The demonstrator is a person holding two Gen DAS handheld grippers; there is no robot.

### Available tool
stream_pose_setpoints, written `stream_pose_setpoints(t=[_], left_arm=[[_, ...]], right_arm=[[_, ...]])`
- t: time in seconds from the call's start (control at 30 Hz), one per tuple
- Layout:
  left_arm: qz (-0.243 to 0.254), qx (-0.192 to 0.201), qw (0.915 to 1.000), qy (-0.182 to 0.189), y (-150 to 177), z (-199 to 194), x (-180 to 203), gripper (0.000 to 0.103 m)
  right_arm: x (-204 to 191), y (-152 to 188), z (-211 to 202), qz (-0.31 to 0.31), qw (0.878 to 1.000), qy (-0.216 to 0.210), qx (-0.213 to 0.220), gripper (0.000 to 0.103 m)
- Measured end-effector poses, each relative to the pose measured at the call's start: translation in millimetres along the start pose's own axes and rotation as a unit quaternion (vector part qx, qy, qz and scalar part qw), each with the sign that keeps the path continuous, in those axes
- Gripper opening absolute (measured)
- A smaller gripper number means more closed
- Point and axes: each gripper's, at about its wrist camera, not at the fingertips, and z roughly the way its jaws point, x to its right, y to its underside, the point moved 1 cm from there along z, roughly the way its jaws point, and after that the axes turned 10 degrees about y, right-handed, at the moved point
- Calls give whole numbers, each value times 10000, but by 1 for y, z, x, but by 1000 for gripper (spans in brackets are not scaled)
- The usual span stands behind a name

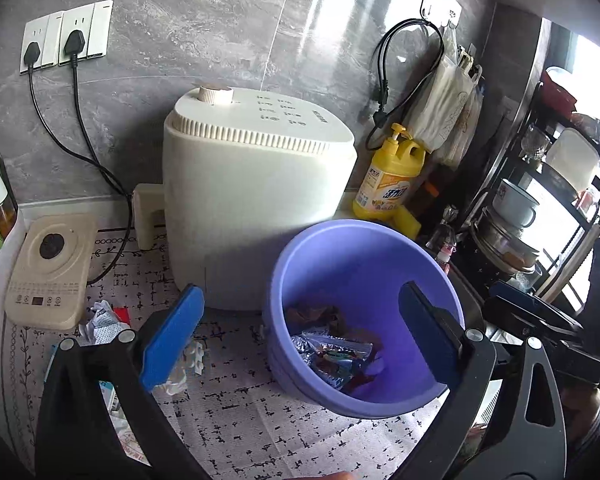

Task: Collect trash
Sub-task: 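Move both tools back over the crumpled paper and tissue on the cloth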

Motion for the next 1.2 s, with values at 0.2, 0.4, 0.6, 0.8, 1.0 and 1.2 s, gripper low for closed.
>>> stream_pose_setpoints(t=[0.2, 0.4, 0.6, 0.8, 1.0, 1.2], left_arm=[[-75, 25, 9999, -135, 0, -30, -34, 97], [-168, 100, 9995, -236, -1, -61, -69, 97], [-168, 105, 9994, -284, 3, -86, -100, 97], [-295, 122, 9990, -303, 6, -105, -136, 97], [-250, 101, 9990, -358, 12, -118, -163, 97], [-326, 83, 9987, -381, 14, -125, -191, 97]], right_arm=[[-38, 2, 3, 24, 10000, -36, 49, 93], [-77, 7, 8, -1, 10000, 9, 44, 96], [-116, 11, 15, 10, 10000, 6, -14, 96], [-155, 21, 23, -81, 9999, 31, -56, 96], [-185, 32, 33, -33, 9999, 136, -99, 96], [-208, 45, 39, 24, 9996, 226, -151, 96]])
